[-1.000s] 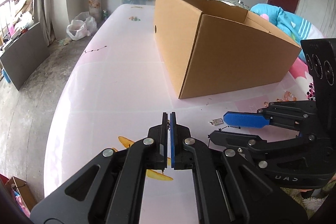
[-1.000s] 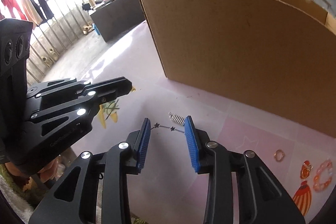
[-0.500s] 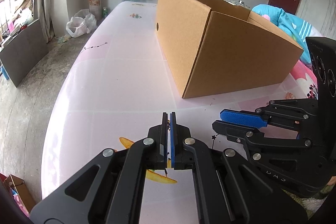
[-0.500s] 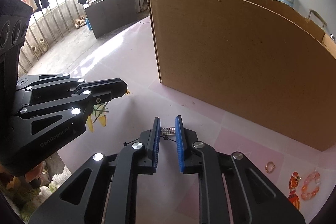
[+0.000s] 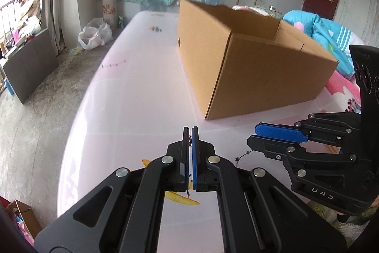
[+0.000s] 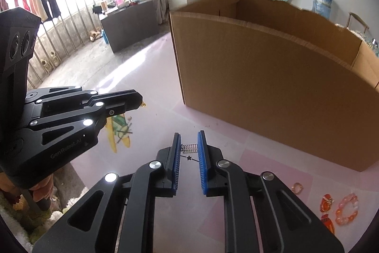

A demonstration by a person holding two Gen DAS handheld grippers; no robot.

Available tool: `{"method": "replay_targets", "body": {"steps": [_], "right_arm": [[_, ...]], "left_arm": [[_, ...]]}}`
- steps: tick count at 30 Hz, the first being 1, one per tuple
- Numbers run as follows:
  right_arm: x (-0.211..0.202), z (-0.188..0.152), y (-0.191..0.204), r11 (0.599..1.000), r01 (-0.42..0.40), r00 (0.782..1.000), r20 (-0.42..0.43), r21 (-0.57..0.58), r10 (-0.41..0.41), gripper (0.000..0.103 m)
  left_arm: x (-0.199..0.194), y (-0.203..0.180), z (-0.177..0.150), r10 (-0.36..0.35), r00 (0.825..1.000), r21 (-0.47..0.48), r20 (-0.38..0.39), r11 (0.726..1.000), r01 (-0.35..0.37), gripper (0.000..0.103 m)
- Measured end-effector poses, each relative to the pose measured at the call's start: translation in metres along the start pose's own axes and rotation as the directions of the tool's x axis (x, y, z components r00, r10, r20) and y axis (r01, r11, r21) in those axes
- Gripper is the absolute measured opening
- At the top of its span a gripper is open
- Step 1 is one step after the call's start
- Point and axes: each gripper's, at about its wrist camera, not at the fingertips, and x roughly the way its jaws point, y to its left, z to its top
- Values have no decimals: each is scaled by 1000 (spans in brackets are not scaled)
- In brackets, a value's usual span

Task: Organize jewelry
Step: 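Lift the spring charm with the right gripper and carry it over the box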

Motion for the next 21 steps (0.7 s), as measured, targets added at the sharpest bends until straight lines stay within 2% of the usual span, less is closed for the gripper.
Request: {"method": "replay_targets", "body": {"steps": [6,11,14,16,18,20,21], "right_arm": [[-48,5,-11,1000,-9,993,119,3,8,15],[-94,19,-30,1000,-6,970,242,29,-1,15],[-121,31,-57,998,13,951,307,56,-30,15],[-135,41,-78,997,14,943,331,75,-39,15],[-138,54,-93,996,-3,945,327,91,-27,15],[-133,71,-119,992,-35,959,282,122,-1,15],[-127,79,-132,988,-60,968,250,141,23,15]], "left_arm": [[-40,-14,22,-14,995,33,102,999,11,1],[-67,-36,53,-105,974,111,199,990,84,1],[-71,-52,76,-162,959,174,231,977,123,1],[-68,-62,93,-199,951,213,235,966,149,1],[-59,-71,111,-228,949,238,217,955,175,1],[-44,-74,128,-255,952,232,168,949,213,1],[-28,-73,139,-276,956,206,103,946,251,1]]}}
